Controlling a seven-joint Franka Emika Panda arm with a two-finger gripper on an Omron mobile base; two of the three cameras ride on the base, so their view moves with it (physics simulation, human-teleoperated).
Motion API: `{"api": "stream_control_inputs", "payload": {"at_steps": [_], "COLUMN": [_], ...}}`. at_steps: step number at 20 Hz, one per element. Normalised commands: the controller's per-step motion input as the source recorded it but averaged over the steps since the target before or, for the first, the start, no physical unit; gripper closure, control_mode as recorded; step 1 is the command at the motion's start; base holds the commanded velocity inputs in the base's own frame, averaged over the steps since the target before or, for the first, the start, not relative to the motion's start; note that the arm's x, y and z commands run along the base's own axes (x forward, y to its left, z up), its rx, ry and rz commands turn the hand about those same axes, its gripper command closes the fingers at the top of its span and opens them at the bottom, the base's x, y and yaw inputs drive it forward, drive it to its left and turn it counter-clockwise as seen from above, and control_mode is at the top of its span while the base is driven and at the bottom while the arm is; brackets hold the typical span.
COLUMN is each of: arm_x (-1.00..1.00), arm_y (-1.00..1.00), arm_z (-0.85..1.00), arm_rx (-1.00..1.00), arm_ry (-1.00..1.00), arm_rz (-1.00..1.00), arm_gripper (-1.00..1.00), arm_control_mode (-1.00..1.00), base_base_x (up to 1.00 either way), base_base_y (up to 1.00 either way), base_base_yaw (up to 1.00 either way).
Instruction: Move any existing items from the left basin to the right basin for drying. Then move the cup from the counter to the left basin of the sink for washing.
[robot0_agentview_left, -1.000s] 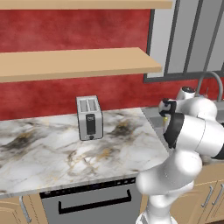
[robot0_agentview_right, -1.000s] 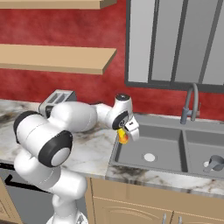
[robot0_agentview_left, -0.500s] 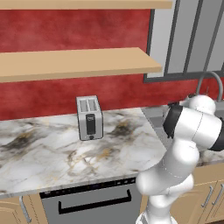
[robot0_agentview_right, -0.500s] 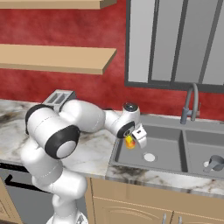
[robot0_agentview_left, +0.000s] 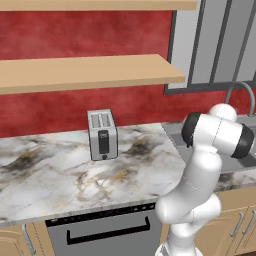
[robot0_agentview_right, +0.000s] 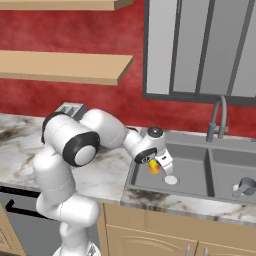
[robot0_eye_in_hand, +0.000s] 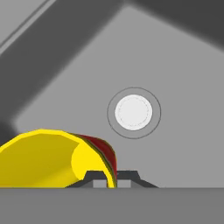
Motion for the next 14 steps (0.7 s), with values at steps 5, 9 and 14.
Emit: {"api": "stream_control_inputs", "payload": {"at_steps": [5,9,14], "arm_x": [0.3,0.29,0.29], "arm_y": [-0.18,-0.15,-0.11], "arm_z": [-0.12,-0.12,-0.13], "arm_rx": [0.04,0.05,0.05], "arm_ry": [0.0,0.01,0.05], "arm_rz": [0.0,0.0,0.0], "arm_gripper": [1.0,1.0,1.0], "arm_control_mode": [-1.0,-1.0,-1.0], "base_base_x": [0.0,0.0,0.0], "base_base_y": [0.0,0.0,0.0], "base_base_yaw": [0.0,0.0,0.0]}}
